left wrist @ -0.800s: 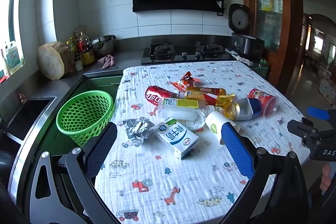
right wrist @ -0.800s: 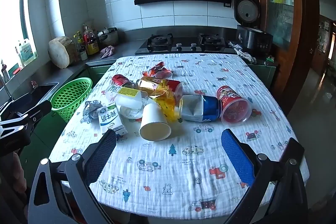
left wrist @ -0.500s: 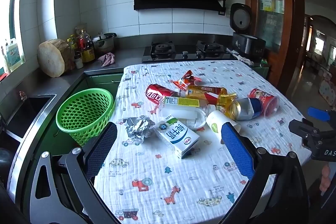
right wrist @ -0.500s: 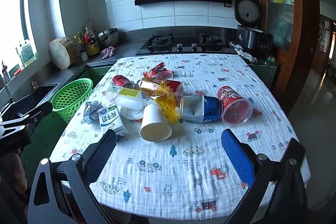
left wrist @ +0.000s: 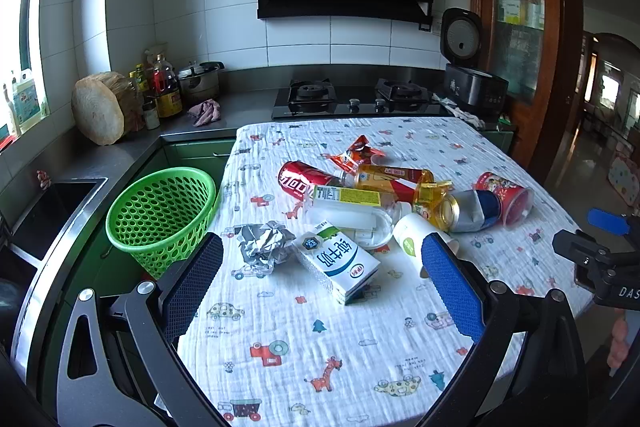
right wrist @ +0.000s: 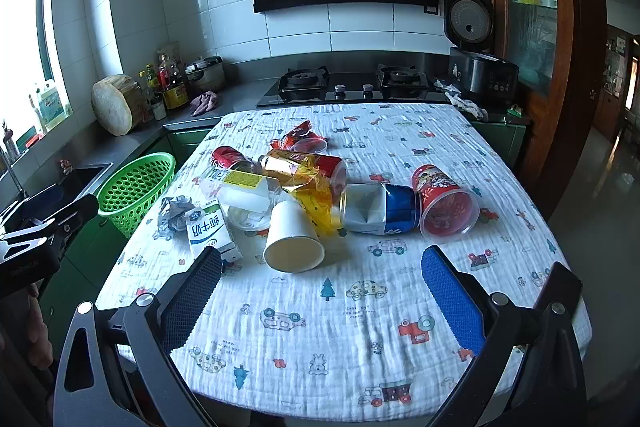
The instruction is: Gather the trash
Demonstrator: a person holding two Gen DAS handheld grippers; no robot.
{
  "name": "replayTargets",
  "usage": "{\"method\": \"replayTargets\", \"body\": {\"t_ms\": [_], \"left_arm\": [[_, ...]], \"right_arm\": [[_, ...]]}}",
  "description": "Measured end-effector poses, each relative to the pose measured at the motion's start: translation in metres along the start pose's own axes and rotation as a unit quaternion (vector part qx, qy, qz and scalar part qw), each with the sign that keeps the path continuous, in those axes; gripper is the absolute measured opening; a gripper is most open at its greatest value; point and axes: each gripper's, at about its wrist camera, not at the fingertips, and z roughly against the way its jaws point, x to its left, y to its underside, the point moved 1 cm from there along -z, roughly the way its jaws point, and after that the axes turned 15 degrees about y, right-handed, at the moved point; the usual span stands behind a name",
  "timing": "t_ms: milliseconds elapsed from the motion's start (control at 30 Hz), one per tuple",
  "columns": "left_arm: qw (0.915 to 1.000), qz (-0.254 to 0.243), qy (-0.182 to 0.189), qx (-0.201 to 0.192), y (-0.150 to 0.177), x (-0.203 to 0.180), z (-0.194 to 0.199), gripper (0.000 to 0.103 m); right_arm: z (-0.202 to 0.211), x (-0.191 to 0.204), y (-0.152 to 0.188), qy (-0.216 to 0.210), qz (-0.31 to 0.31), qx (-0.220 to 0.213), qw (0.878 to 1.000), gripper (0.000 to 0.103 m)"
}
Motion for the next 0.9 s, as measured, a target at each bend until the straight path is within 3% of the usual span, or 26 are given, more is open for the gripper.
{"method": "replayTargets", "body": {"t_ms": [900], "left_arm": [[1.0000,0.007,-0.004,0.006,0.0001,0.0039,-0.0061,0.098]], "right_arm": [[-0.0026,0.0024,-0.0016,-0.002,0.000,0.002,1.000,0.097]]}}
